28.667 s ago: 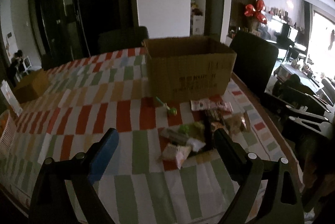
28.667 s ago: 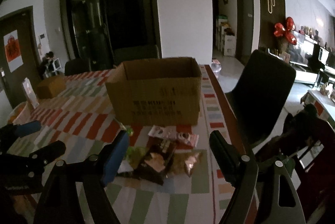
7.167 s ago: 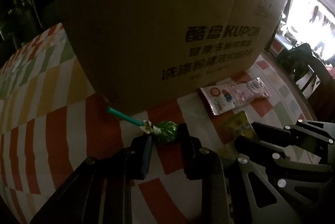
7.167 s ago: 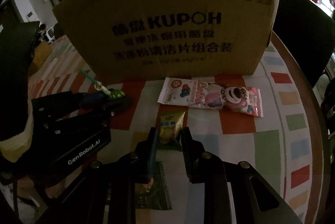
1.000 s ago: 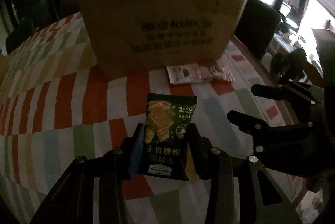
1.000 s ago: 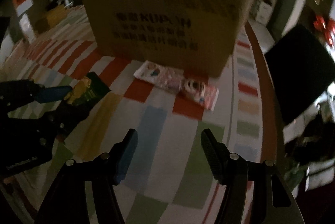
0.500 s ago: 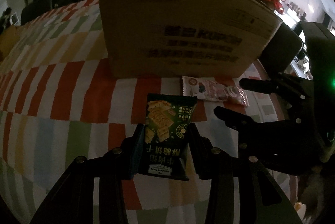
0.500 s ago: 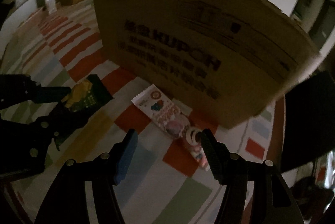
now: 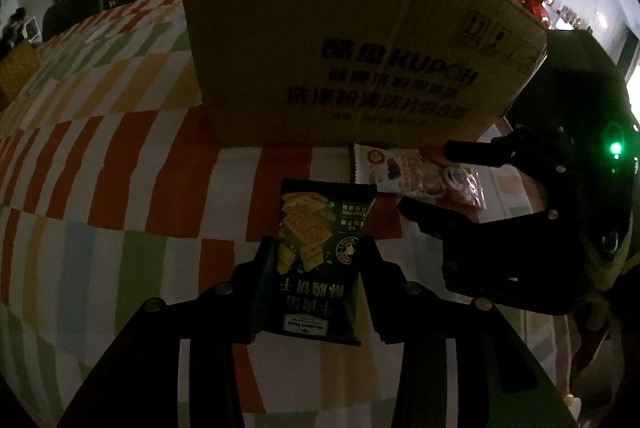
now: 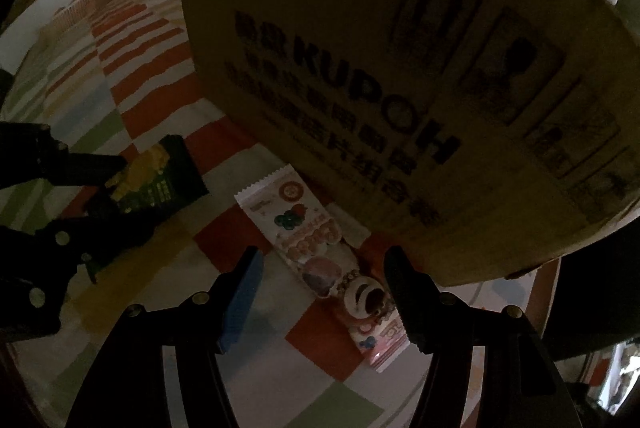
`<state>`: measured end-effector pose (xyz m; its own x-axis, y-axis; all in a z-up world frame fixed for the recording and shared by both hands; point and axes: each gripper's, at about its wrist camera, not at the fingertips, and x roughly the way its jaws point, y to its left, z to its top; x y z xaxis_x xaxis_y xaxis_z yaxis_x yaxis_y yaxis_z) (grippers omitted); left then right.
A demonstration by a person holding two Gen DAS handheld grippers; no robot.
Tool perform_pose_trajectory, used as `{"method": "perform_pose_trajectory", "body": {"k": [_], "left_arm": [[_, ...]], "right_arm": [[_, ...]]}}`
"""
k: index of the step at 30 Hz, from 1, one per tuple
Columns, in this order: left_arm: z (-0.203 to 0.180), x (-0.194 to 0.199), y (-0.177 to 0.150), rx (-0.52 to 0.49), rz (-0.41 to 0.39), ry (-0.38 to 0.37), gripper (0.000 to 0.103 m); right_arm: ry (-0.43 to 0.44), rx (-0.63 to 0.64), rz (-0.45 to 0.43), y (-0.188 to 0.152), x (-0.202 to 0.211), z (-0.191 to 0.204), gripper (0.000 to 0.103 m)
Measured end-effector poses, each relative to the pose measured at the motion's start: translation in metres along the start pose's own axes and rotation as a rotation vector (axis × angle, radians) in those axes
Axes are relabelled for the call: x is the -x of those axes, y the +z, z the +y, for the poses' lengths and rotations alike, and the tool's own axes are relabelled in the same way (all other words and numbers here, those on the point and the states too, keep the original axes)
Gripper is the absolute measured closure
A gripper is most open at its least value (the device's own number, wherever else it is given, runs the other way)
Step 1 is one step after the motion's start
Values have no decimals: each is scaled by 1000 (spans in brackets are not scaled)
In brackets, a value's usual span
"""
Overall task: Organize snacks
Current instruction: 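Grasp the dark green cracker bag with the left tool while the right tool grasps the pink candy packet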
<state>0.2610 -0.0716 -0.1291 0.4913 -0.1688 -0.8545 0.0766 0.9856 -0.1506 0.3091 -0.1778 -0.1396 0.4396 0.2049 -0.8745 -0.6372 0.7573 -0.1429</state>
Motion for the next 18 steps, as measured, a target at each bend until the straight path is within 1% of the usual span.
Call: {"method": "perform_pose_trajectory", "body": {"k": [7, 9, 11, 14, 18], "left_arm": [[1, 1, 0, 0, -6, -14, 62], [1, 1, 0, -1, -8, -14, 62], [2, 2, -1, 1, -9, -18, 62], [1, 3, -3, 2, -8, -21, 62], [3, 6, -6, 3, -7, -23, 62]], "right_arm": [[57, -64, 21, -5, -5, -8, 40], [68, -61, 25, -7, -3, -5, 48], [89, -74, 34, -9, -1, -3, 59], [136, -125, 48, -13, 1, 0, 65], [120, -144, 52, -17, 4, 7, 69]]}}
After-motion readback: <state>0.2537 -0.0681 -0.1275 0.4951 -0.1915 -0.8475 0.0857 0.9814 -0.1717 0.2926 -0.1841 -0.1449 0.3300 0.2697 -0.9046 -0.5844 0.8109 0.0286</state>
